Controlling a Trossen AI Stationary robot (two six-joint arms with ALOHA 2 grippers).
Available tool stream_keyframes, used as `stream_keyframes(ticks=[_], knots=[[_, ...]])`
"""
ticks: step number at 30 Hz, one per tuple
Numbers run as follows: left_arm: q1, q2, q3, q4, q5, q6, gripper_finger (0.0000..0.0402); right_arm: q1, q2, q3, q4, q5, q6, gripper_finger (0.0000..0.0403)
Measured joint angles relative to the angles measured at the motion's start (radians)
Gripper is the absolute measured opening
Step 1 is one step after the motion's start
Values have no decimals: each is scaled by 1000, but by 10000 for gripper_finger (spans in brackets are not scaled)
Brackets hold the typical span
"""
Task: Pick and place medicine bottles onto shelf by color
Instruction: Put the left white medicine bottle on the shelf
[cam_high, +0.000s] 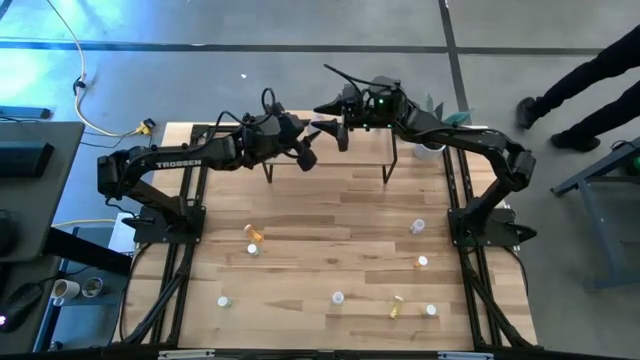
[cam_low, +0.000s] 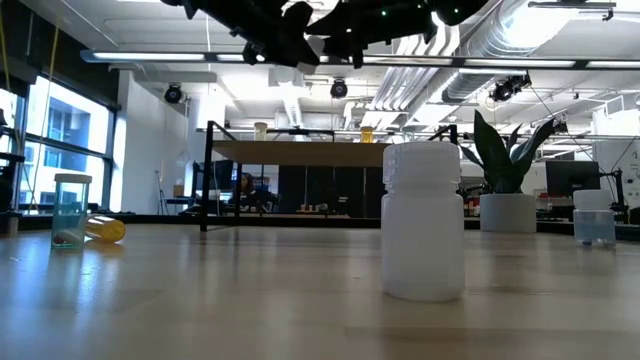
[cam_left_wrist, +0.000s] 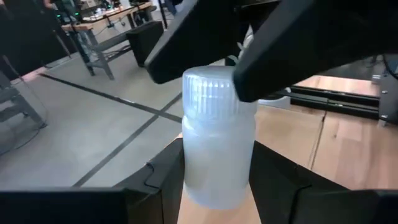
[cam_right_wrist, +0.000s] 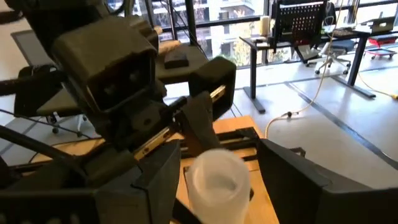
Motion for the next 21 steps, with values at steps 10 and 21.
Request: stream_keyframes(ticks=[10,21], knots=[[0,0,0,4,-39,59,142,0,2,0,-9,0,20,197],[-2,0,0,17,-50,61,142,0,2,0,-10,7,19,168]])
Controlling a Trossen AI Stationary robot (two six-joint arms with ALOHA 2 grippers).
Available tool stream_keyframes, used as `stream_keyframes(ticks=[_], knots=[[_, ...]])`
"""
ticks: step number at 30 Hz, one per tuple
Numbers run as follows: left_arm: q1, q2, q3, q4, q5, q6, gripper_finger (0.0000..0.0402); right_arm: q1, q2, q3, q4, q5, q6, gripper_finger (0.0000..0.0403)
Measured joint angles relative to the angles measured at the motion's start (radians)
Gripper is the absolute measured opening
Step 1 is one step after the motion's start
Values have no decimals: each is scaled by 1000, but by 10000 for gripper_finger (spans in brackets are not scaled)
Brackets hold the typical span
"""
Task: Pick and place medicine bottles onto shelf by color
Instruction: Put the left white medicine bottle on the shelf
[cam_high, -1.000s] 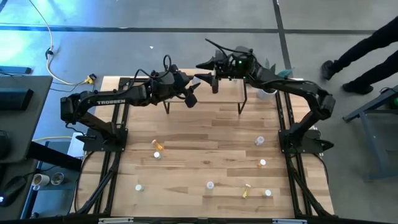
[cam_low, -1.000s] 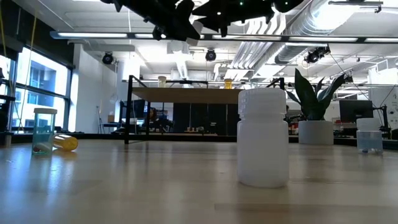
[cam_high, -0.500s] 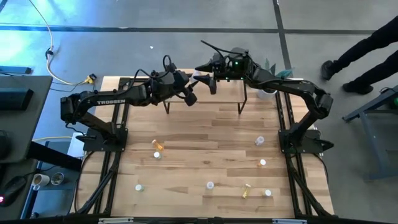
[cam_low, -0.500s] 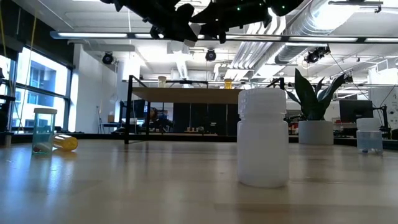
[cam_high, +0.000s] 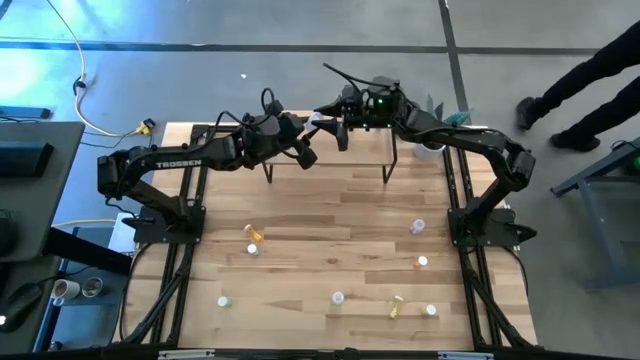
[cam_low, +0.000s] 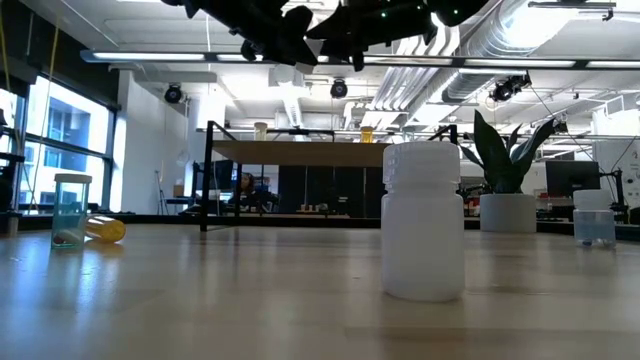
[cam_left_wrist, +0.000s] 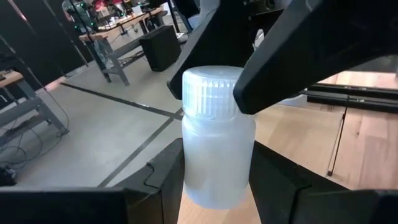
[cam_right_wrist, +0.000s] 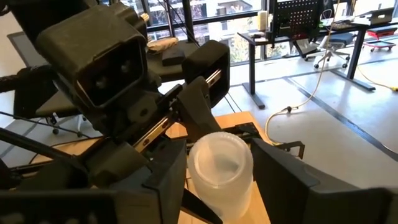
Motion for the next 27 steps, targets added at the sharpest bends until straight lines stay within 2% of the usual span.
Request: stream_keyframes(ticks=[13,27], knots=[[1,0,0,-2,45,-90,142,0,-1,0,-16,3,1,137],[1,1,0,-18,50,-90,142,0,-2,2,-38,3,3,133]])
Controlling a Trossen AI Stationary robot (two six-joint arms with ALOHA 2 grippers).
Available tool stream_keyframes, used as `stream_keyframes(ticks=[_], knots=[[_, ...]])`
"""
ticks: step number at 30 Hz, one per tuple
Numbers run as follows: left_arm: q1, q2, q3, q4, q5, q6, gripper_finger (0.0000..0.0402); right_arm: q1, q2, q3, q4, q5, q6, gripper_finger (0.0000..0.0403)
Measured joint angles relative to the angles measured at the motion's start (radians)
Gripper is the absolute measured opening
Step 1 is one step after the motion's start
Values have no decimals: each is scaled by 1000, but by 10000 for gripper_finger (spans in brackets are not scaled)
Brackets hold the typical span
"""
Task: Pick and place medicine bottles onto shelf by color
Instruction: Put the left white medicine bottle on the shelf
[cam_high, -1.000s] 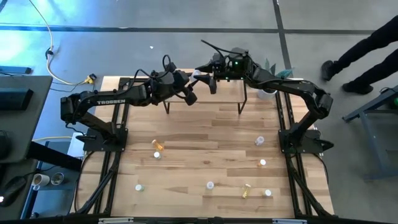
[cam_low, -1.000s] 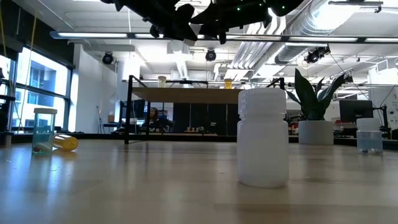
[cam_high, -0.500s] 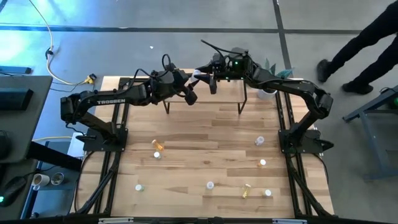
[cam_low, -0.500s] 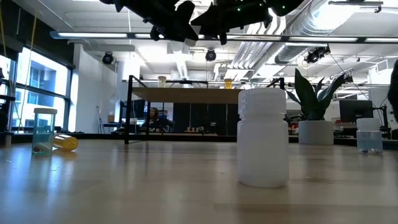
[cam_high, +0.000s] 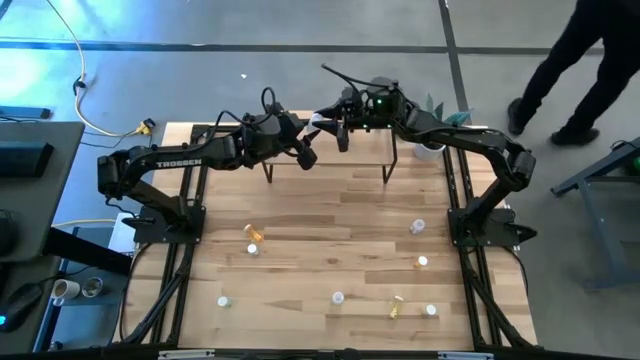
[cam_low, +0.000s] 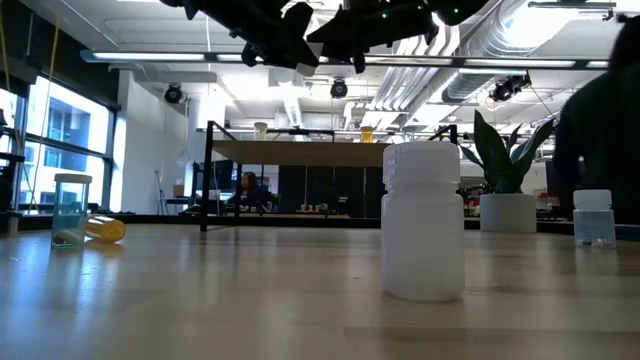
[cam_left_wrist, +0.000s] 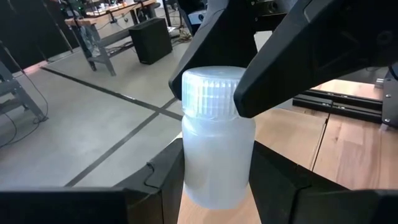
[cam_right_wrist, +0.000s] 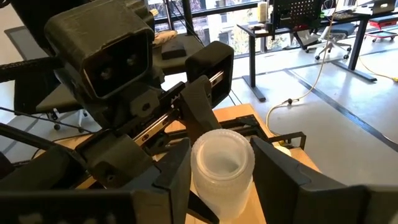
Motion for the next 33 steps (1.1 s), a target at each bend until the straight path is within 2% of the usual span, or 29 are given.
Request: stream_keyframes(ticks=[12,16,19,28,33], knots=[[0,0,0,0,-1,0,142,0,0,0,-5,1,-1,118],[0,0,0,0,-1,9,148,1,0,0,-8,37,-2,117],[0,0,0,0,-2,28,164,-6,0,0,-10,40,-2,117],[-1,0,0,-15,-28,-2,249,-41,2,0,-11,82,0,117],[6,-19,0,-21,-74,-17,265,-66,2,2,23,126,-2,117]])
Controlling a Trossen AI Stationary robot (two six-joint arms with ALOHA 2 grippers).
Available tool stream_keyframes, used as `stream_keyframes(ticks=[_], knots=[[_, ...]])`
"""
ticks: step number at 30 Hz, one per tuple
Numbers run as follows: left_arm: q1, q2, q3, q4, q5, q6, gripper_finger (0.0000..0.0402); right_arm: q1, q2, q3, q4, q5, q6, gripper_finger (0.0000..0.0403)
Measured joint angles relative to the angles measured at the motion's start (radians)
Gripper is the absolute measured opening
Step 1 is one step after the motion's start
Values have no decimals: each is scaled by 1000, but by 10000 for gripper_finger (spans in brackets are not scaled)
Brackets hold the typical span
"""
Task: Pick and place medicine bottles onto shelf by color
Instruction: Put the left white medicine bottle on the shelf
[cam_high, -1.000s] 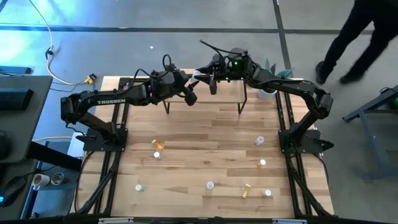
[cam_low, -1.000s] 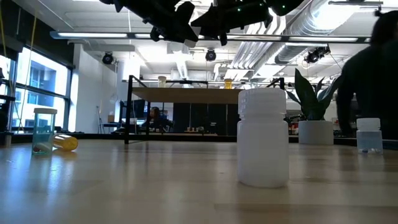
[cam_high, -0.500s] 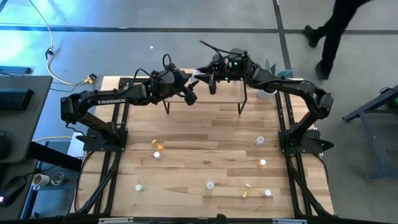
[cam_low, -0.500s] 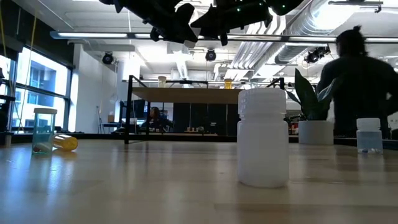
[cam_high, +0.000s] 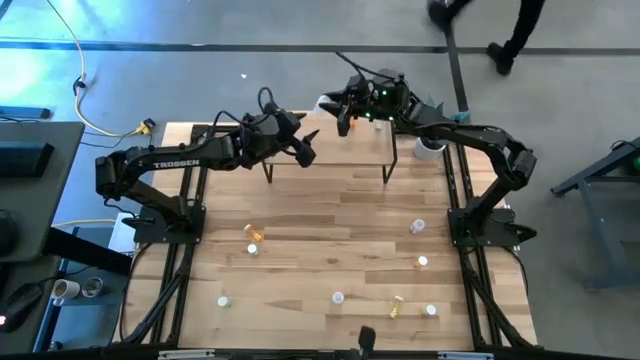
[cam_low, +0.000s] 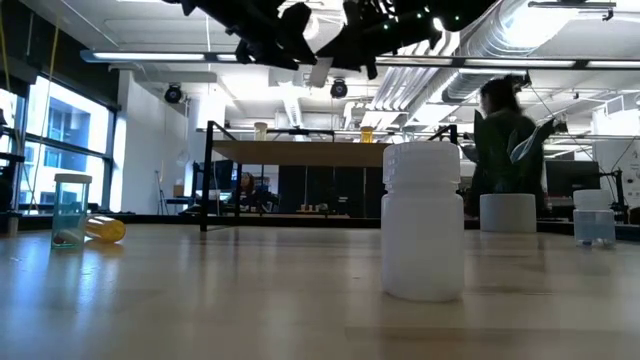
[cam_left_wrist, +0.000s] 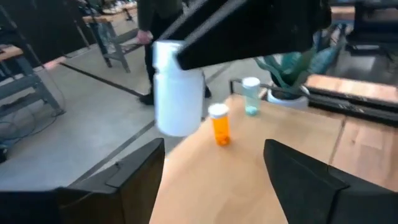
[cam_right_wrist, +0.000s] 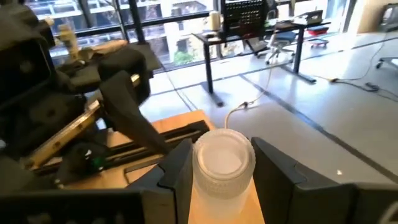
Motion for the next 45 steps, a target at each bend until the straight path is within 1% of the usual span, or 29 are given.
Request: stream_keyframes(ticks=[2,6,10,17,24,31,45], knots=[[3,-15,0,0,-6,-1,266,-9,0,14,-1,11,-5,117],[22,-55,0,0,-7,-1,266,-28,2,57,0,38,-66,117],[51,-92,0,-1,-8,-1,266,-47,36,119,-23,42,-89,116],[91,-135,0,-9,-11,-9,266,-35,157,233,-223,40,-161,116],[100,-141,0,-63,-14,-11,266,-23,203,239,-266,27,-157,116],[101,-141,0,-61,-35,-9,266,-14,238,239,-304,31,-157,116],[105,-141,0,-61,-33,0,266,-17,306,238,-335,46,-183,116]])
